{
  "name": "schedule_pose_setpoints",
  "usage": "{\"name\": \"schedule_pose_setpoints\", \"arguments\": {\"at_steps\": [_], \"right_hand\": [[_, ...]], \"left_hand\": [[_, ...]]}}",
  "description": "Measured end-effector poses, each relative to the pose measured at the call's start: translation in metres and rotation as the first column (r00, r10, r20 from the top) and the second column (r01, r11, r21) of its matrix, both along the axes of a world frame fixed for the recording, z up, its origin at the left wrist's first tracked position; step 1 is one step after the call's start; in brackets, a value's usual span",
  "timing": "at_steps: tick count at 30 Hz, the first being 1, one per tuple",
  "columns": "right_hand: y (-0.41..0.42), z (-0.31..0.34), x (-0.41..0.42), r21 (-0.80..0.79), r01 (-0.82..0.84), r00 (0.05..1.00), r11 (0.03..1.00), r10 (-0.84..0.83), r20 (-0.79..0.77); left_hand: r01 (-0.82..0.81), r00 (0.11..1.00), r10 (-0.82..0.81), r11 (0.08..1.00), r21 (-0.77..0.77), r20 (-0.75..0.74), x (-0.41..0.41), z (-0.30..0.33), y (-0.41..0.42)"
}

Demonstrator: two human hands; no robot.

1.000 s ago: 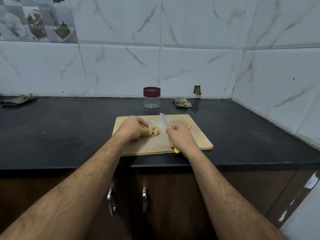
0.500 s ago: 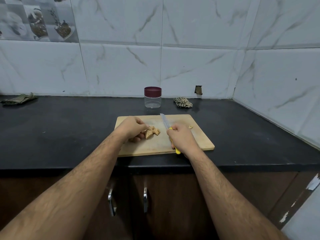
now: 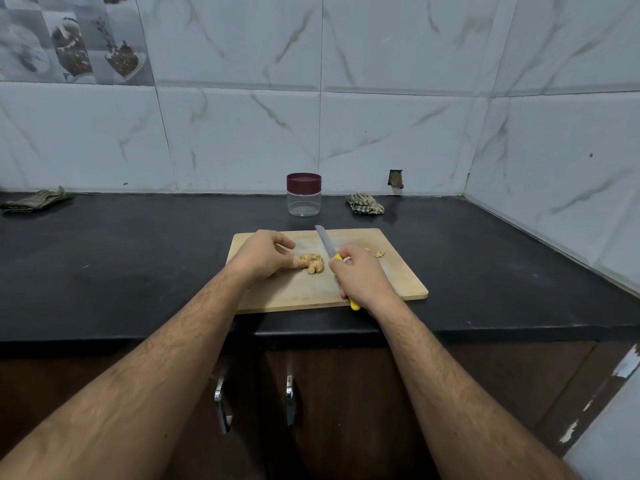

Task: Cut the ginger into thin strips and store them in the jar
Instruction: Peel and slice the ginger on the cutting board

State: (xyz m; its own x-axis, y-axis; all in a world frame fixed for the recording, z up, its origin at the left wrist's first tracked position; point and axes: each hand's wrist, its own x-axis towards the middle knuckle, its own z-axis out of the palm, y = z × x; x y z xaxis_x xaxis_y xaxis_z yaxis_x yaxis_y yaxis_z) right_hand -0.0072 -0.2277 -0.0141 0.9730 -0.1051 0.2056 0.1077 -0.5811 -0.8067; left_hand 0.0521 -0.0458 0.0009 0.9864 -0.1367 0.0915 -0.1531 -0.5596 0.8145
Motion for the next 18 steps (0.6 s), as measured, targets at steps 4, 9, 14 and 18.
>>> {"name": "schedule_pose_setpoints", "arguments": {"at_steps": [4,9,14,18], "right_hand": [[0.005,0.006,-0.002,-0.17,0.007,1.0,0.985,-0.011,-0.022],[0.013,0.014,-0.013,-0.397,-0.001,1.0,0.918,-0.011,-0.028],[0.021,0.022,-0.024,-0.519,0.039,0.995,0.854,-0.079,-0.056],[0.027,0.029,-0.032,-0.573,0.03,0.992,0.819,-0.093,-0.081]], "left_hand": [[-0.031,0.999,0.031,0.999,-0.035,-0.01,-0.001,-0.003,0.001],[-0.045,0.999,0.045,0.997,-0.067,0.006,-0.001,-0.008,0.001],[-0.016,1.0,0.016,0.995,-0.094,-0.001,0.0,-0.01,0.002],[-0.016,1.0,0.016,0.997,-0.071,-0.012,0.001,-0.01,0.001]]}}
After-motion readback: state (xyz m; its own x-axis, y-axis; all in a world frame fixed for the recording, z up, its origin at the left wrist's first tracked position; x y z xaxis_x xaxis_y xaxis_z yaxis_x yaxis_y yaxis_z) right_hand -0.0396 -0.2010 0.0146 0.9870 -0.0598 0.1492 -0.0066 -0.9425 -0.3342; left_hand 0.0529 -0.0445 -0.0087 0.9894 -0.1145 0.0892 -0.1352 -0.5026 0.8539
